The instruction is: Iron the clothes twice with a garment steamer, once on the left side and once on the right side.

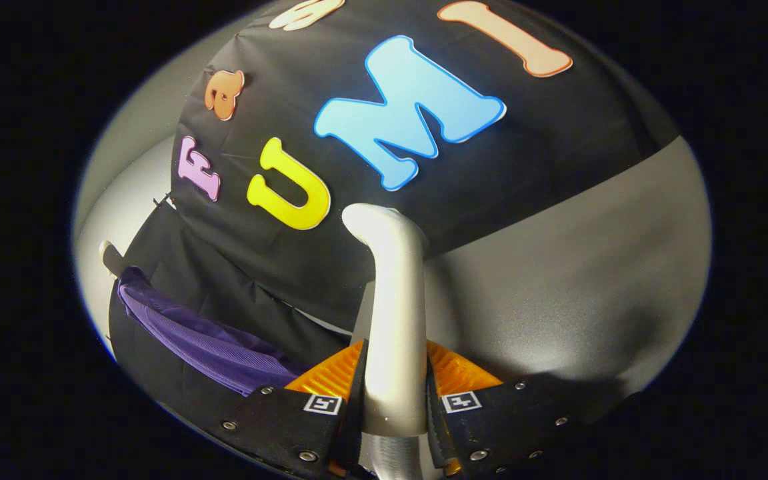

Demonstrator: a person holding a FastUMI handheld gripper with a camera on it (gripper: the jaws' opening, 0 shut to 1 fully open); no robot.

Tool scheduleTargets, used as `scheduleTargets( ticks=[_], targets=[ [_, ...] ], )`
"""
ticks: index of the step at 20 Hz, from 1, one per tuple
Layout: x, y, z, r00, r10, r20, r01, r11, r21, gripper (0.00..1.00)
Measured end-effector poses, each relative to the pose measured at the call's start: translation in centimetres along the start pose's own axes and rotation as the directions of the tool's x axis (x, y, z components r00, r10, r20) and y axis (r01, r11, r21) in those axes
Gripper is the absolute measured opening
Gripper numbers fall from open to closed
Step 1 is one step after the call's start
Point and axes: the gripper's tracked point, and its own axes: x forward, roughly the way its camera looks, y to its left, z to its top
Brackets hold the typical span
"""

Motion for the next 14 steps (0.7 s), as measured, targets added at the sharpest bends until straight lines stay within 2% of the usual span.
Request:
scheduleTargets(
  ticks=[2, 6, 9, 12, 14],
  targets=[
    [-1.9, 1.5, -0.1, 0.996, -0.023, 0.082, 0.029, 0.997, -0.069, 0.40],
    [-5.8, 5.3, -3.8, 0.991, 0.013, 0.134, 0.003, 0.993, -0.117, 0.40],
    [-8.2, 7.2, -6.4, 0.980, -0.006, 0.198, 0.041, 0.983, -0.176, 0.40],
    [-11.8, 9.8, -8.8, 0.952, -0.010, 0.306, 0.083, 0.970, -0.228, 0.40],
    [-13.6, 11.8, -11.0, 0.940, 0.010, 0.341, 0.085, 0.962, -0.261, 0.40]
  ],
)
